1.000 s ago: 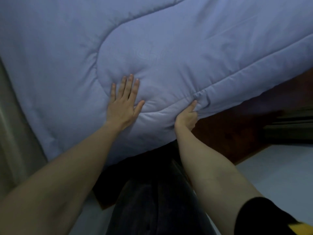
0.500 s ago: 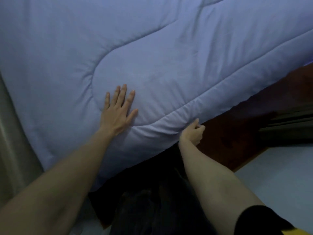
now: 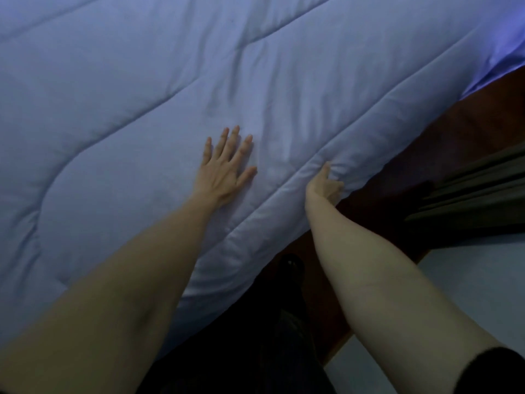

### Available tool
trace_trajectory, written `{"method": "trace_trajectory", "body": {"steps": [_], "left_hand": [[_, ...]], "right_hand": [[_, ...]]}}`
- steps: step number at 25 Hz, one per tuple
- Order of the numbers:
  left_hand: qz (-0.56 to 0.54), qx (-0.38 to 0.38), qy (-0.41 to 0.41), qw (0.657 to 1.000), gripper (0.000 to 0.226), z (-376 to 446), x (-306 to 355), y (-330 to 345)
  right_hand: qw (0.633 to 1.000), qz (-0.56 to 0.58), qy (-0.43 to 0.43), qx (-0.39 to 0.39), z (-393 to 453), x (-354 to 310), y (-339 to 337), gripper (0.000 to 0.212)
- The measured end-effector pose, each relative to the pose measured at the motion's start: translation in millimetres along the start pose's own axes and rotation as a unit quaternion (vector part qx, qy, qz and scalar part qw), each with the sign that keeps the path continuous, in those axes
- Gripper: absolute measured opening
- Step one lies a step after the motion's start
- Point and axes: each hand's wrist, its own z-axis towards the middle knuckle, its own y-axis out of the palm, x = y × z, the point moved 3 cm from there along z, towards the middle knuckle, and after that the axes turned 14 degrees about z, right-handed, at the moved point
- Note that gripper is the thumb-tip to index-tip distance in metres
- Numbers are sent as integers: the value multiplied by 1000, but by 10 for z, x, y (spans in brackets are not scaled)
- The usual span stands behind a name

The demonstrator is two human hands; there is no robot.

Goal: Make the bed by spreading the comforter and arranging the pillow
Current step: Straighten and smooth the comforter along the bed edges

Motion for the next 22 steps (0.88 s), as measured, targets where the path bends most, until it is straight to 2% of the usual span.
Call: {"method": "trace_trajectory", "body": {"steps": [3, 7, 11, 13, 15, 16, 18, 20, 22], "left_hand": [[16, -15, -24, 999, 68, 130, 131, 114], [30, -20, -28, 999, 69, 120, 122, 163], [34, -26, -28, 999, 68, 129, 121, 163], [37, -33, -29, 998, 68, 118, 119, 168], [37, -34, -29, 998, 68, 133, 116, 149], [32, -32, -32, 998, 68, 154, 118, 132], [14, -25, -43, 999, 69, 212, 162, 104], [-1, -24, -53, 998, 71, 293, 258, 93], [3, -22, -64, 998, 72, 317, 387, 113]], "right_hand": [[999, -20, -36, 12, 78, -61, -70, 49], [992, -50, -84, 78, 120, 77, -259, 48], [995, -68, -42, 63, 190, 83, -187, 49], [996, -44, -48, 66, 268, 70, -144, 42], [993, -2, -84, 85, 358, -6, -124, 32], [987, -13, -133, 91, 391, -94, -109, 32], [954, -72, -283, 67, 462, -313, -16, 43], [896, -166, -411, -15, 489, -494, 168, 54], [850, -267, -444, -98, 544, -492, 295, 63]]}}
